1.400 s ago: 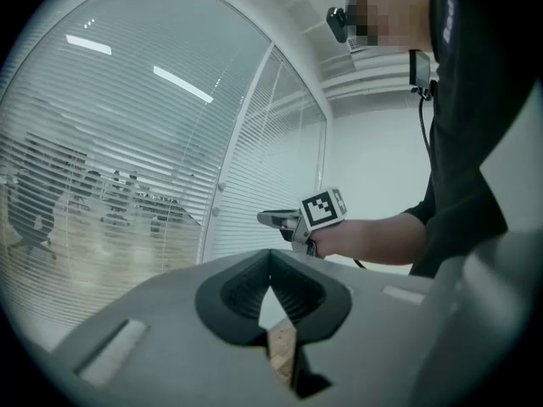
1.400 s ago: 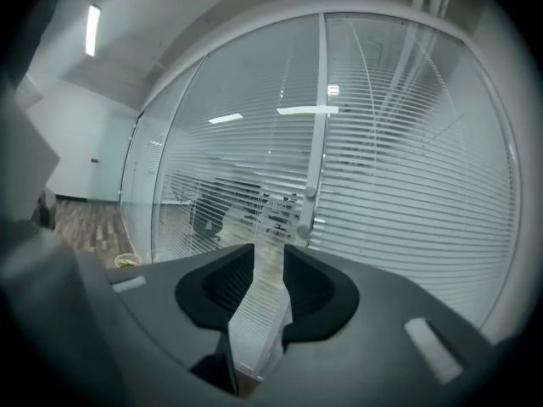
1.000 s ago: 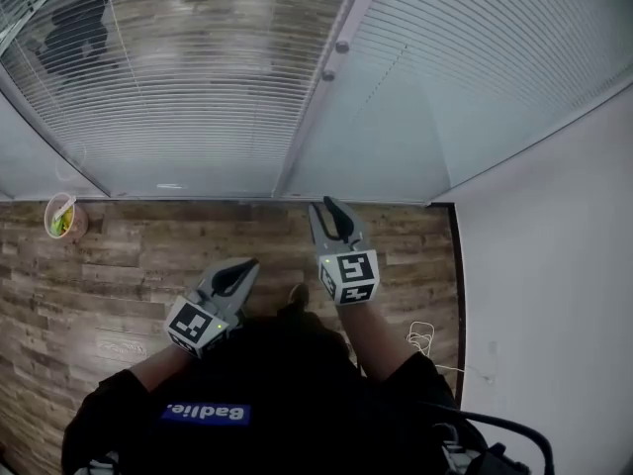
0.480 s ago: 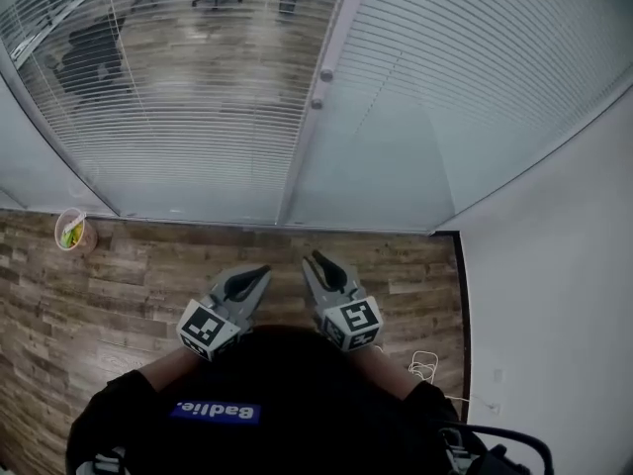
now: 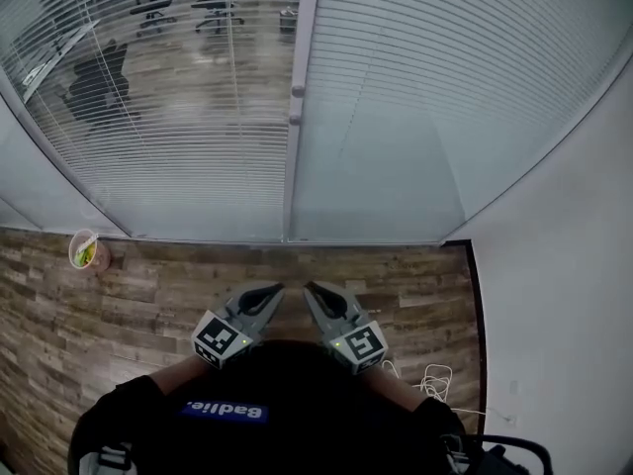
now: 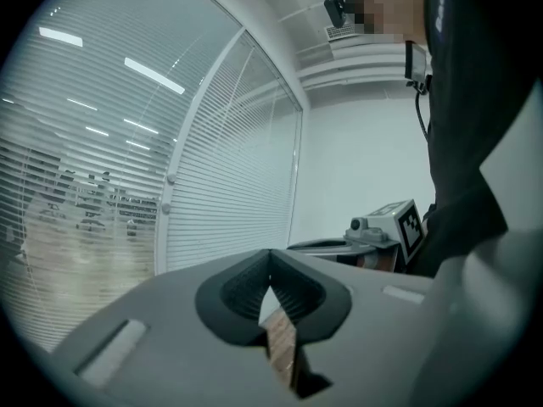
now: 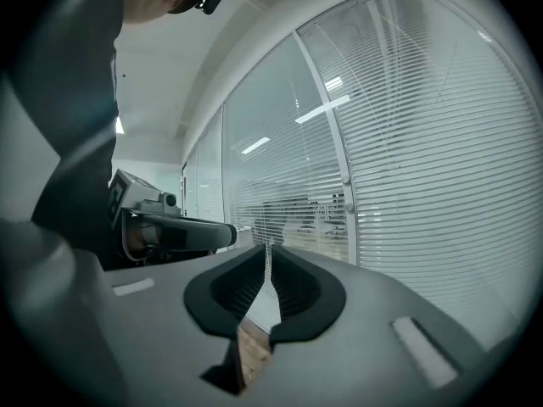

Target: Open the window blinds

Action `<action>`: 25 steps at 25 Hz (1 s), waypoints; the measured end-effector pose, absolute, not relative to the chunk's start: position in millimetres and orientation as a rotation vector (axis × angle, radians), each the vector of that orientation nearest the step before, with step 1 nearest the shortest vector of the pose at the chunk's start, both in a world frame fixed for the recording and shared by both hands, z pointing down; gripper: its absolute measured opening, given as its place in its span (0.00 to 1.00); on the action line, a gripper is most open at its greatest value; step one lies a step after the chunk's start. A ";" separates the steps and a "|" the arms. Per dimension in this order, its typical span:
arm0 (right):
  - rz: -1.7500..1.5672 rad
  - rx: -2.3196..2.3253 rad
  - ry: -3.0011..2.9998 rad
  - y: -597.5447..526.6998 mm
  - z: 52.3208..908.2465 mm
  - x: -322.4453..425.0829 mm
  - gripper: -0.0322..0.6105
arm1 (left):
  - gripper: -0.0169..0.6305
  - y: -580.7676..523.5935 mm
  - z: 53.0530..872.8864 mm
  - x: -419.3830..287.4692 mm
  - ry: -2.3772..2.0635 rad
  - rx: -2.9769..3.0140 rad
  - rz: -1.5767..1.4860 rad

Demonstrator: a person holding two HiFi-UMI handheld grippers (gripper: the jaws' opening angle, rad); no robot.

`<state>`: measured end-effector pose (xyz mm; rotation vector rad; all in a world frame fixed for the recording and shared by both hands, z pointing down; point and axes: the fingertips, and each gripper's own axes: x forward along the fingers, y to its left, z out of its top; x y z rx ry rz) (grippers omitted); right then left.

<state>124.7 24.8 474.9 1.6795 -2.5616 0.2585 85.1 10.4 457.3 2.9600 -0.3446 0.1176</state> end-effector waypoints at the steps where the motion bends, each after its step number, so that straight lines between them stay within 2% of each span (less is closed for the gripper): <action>1: 0.269 1.669 -2.567 25.4 477.5 125.6 0.08 | 0.03 9.9 457.4 86.5 -0.347 2.957 0.123; 6: 0.286 1.645 -2.579 29.6 477.2 127.8 0.05 | 0.03 17.0 460.3 92.6 -0.331 2.987 0.142; 25: 0.249 1.537 -2.591 28.9 481.1 111.3 0.05 | 0.03 17.9 458.3 84.1 -0.351 2.986 0.141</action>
